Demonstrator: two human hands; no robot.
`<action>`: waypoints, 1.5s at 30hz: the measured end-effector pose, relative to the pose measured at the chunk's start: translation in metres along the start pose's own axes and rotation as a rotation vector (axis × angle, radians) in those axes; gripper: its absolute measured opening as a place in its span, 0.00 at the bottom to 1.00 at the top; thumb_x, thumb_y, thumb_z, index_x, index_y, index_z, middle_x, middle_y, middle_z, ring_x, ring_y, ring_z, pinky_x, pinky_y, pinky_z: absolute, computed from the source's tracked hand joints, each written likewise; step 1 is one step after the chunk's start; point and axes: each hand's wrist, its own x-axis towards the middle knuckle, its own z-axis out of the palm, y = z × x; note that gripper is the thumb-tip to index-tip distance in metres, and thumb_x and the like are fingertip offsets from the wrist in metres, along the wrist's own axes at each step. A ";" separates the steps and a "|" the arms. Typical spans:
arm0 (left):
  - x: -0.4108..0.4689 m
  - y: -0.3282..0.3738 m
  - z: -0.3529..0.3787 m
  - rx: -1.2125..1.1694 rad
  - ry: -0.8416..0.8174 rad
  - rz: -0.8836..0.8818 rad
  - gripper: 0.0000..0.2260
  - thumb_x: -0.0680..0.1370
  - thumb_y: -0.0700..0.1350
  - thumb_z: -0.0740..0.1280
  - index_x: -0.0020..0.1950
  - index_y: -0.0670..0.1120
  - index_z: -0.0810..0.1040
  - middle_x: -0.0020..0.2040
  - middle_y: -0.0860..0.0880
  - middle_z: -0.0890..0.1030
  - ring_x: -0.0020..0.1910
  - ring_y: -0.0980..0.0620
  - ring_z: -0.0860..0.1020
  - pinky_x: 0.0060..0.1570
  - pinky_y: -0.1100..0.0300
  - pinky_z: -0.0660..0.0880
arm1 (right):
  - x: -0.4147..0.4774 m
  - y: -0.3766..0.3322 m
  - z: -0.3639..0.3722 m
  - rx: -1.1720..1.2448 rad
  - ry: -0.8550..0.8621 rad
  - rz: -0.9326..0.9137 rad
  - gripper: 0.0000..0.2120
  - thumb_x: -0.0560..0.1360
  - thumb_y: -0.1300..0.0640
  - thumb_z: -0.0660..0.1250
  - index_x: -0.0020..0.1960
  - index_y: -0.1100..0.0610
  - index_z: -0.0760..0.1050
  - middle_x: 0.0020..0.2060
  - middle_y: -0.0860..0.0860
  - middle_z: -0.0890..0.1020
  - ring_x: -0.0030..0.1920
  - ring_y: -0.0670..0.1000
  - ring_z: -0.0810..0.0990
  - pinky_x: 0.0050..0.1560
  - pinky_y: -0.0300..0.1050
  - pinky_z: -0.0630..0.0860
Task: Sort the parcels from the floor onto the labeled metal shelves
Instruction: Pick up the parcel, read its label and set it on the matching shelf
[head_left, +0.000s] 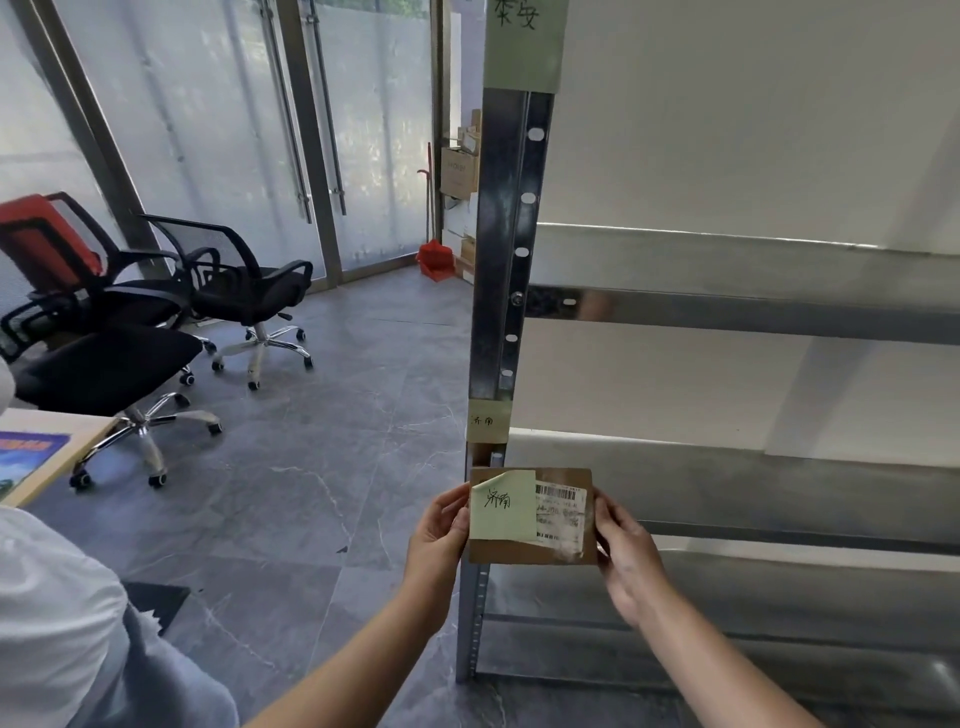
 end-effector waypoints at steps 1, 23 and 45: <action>-0.001 -0.004 0.003 -0.002 -0.002 -0.010 0.11 0.82 0.40 0.64 0.64 0.47 0.79 0.59 0.45 0.85 0.61 0.43 0.82 0.62 0.43 0.78 | 0.001 0.002 -0.006 -0.002 0.007 0.013 0.11 0.82 0.58 0.60 0.60 0.55 0.78 0.47 0.53 0.86 0.54 0.57 0.82 0.61 0.61 0.76; 0.057 -0.021 0.112 0.081 0.040 -0.156 0.10 0.81 0.44 0.67 0.60 0.40 0.80 0.56 0.38 0.84 0.55 0.39 0.82 0.56 0.46 0.81 | 0.077 -0.054 -0.079 -0.062 0.069 0.048 0.11 0.82 0.60 0.61 0.59 0.52 0.79 0.49 0.54 0.85 0.49 0.53 0.82 0.41 0.44 0.75; 0.115 -0.047 0.136 0.051 0.077 -0.259 0.07 0.84 0.42 0.63 0.59 0.44 0.78 0.61 0.38 0.82 0.59 0.42 0.80 0.65 0.49 0.76 | 0.176 -0.034 -0.093 -0.207 -0.006 0.157 0.12 0.82 0.54 0.60 0.63 0.51 0.78 0.51 0.52 0.86 0.53 0.54 0.82 0.61 0.55 0.74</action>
